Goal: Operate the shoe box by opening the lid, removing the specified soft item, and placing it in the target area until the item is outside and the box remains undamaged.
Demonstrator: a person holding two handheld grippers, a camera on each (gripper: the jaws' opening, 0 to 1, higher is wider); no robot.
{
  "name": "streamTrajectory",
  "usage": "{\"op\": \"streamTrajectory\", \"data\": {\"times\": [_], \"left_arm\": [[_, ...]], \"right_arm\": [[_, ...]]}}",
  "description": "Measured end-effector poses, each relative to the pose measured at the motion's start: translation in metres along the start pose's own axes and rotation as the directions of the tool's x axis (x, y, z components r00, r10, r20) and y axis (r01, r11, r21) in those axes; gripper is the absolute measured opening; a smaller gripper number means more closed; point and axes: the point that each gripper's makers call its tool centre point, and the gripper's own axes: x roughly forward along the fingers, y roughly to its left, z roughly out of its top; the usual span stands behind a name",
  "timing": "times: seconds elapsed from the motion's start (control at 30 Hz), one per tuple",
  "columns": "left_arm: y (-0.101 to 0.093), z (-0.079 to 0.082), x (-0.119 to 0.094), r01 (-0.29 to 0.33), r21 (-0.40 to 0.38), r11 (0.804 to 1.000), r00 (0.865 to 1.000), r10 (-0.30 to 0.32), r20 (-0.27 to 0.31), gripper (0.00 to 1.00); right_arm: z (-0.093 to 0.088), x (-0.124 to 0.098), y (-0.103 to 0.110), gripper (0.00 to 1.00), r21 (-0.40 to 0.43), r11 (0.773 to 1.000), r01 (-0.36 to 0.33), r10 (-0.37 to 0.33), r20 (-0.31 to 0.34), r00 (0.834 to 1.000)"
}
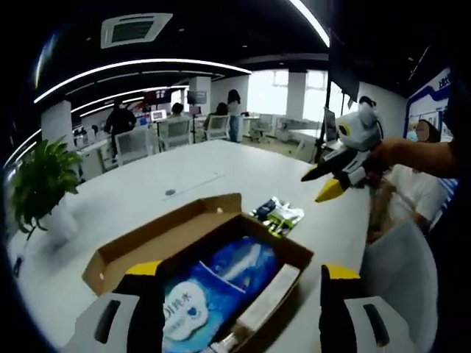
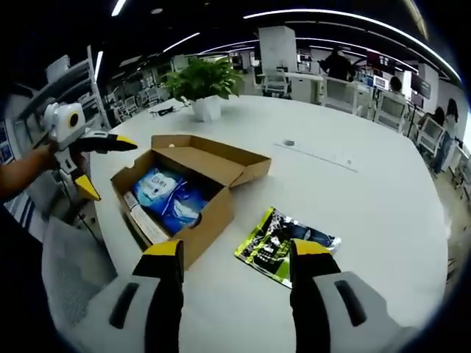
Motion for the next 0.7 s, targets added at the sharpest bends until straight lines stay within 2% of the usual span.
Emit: {"op": "streamTrajectory", "data": {"times": [0.4, 0.7], "left_arm": [[0.017, -0.019, -0.025, -0.056, -0.032, 0.998, 0.998, 0.057, 0.007, 1.00], [0.028, -0.033, -0.041, -0.094, -0.055, 0.994, 0.995, 0.095, 0.012, 1.00]], "right_arm": [[0.010, 0.029, 0.035, 0.52, -0.049, 0.995, -0.089, 0.089, -0.002, 0.996], [0.020, 0.056, 0.063, 0.49, -0.086, 0.982, -0.171, 0.172, 0.012, 0.985]]}}
